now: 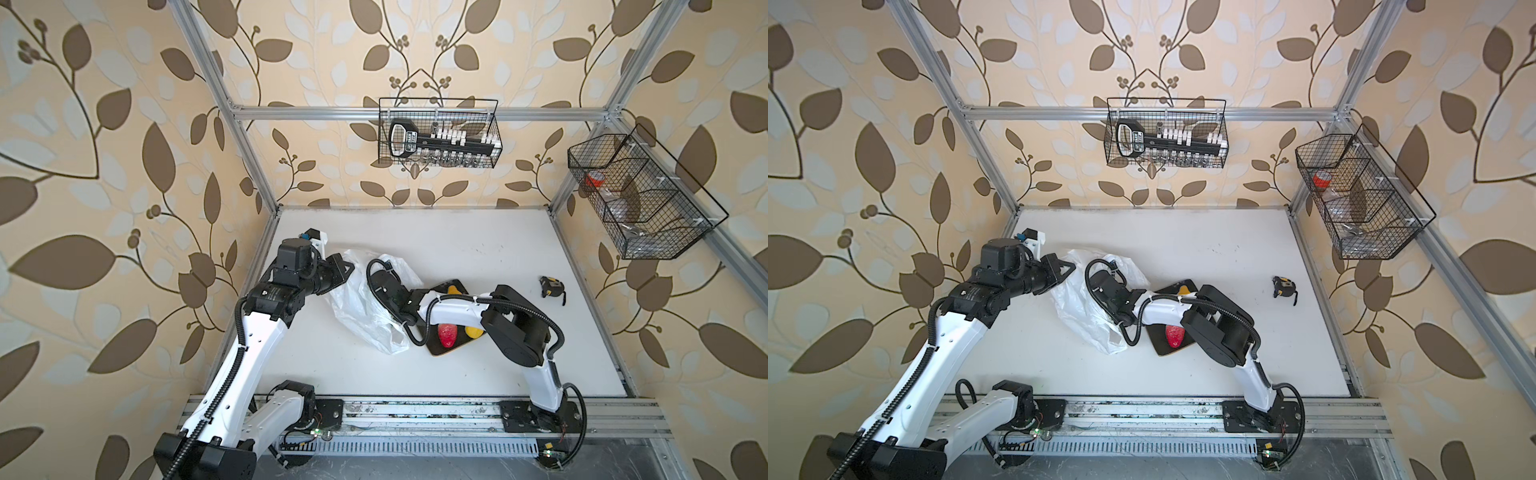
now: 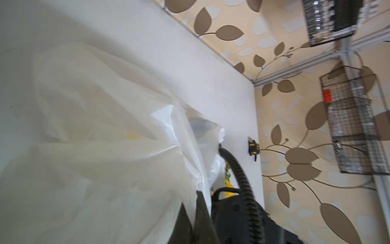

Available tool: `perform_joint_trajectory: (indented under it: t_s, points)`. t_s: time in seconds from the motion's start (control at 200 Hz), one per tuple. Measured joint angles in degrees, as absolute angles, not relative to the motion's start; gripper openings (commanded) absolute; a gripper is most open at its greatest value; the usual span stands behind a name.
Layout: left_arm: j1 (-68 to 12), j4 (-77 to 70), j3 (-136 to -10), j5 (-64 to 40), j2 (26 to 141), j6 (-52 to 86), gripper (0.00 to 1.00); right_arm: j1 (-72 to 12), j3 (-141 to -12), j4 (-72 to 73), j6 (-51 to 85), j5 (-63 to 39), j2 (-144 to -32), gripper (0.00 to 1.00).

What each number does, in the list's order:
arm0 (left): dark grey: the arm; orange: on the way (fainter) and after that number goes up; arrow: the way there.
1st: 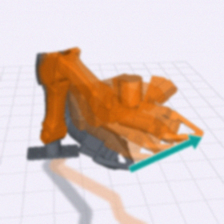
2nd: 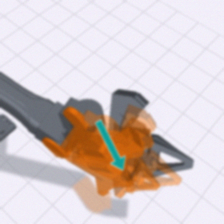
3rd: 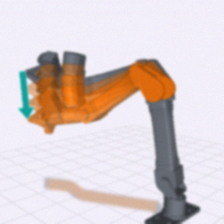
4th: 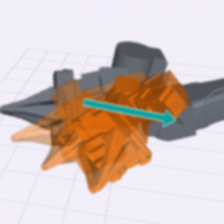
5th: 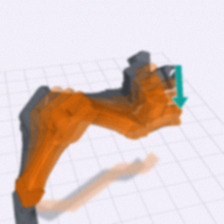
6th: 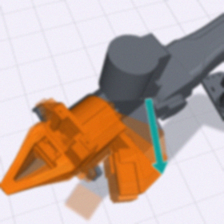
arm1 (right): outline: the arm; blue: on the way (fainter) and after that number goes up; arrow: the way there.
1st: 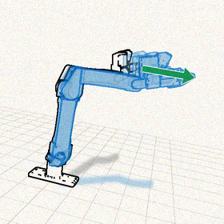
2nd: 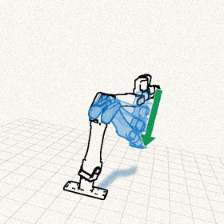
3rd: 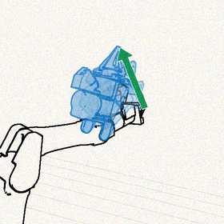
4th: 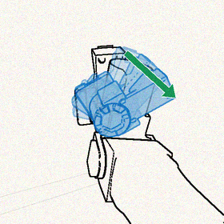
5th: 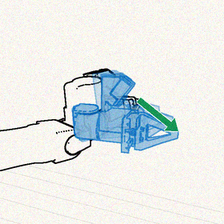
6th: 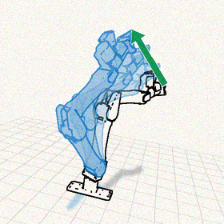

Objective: Take fruits out of the plastic bag
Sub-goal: Shake the plastic bag at the middle-left of the table, then pick up the fruit from the plastic bag.

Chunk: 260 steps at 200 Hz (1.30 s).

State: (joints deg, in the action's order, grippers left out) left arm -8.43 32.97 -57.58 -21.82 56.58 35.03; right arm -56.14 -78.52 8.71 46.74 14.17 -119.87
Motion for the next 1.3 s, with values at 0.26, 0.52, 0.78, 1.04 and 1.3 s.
perform_joint_trajectory:
  t_s: [0.26,0.52,0.78,1.04,1.3]
  points:
    - [2.6,37.4,-47.4,-13.4,59.1,38.5,0.0,-56.2,-76.1,7.9,43.9,14.2,-119.7,0.8]
    - [5.0,37.7,-43.7,-13.3,59.1,39.9,0.67,-57.4,-76.2,5.8,38.0,14.1,-119.7,0.78]
    - [4.9,42.8,-46.9,-13.4,52.2,38.5,0.99,-58.7,-76.4,4.9,35.3,12.5,-119.7,0.78]
    - [0.9,50.4,-56.9,-14.9,37.9,35.7,0.88,-58.0,-77.0,5.0,35.7,7.9,-119.7,0.78]
    - [-7.4,52.9,-53.9,-26.8,34.0,35.8,0.91,-56.7,-77.6,5.3,36.9,3.8,-119.7,0.78]
